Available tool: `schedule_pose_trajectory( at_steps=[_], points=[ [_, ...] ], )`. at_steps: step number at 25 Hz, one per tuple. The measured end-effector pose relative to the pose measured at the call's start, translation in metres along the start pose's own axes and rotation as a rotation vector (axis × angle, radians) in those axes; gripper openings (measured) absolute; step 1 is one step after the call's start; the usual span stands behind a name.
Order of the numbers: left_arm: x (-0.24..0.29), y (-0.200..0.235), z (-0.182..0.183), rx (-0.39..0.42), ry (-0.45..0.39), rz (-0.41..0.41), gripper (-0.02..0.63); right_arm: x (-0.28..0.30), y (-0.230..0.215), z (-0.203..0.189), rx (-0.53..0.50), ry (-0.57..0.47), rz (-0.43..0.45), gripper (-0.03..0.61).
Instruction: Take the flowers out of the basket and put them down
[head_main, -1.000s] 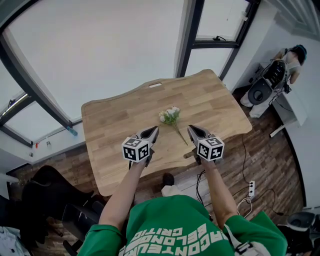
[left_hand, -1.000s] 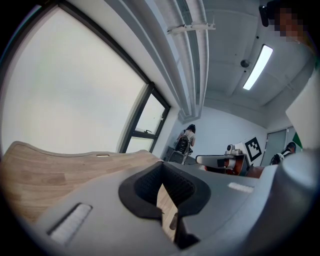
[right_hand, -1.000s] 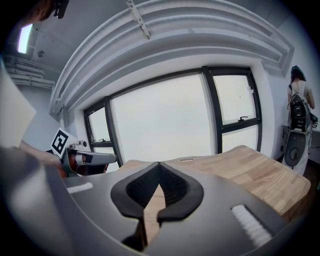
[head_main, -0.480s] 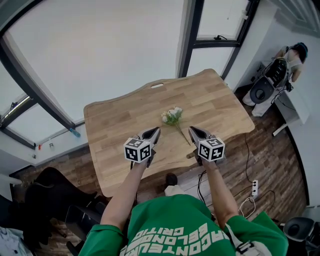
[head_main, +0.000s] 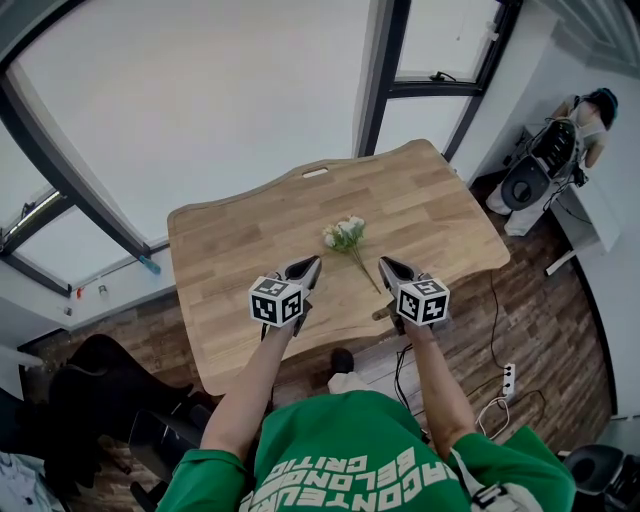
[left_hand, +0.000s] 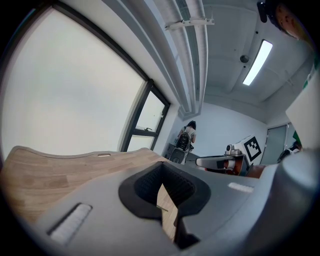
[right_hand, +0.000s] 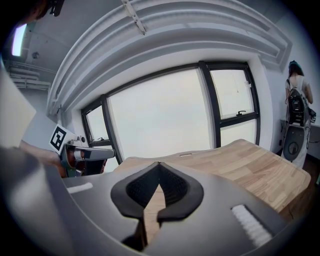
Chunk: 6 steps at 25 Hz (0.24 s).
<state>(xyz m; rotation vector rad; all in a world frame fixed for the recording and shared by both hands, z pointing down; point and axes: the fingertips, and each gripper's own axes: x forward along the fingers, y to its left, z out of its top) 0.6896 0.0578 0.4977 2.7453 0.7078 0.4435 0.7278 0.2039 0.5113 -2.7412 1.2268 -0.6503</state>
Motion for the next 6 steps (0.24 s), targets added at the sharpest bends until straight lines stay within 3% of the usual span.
schedule_pose_trajectory(
  at_steps=[6],
  points=[
    [0.0010,0.0034,-0.0021,-0.003,0.009,0.001,0.020,0.0032,-0.0012,-0.0035,0.003,0.017,-0.003,0.006]
  ],
)
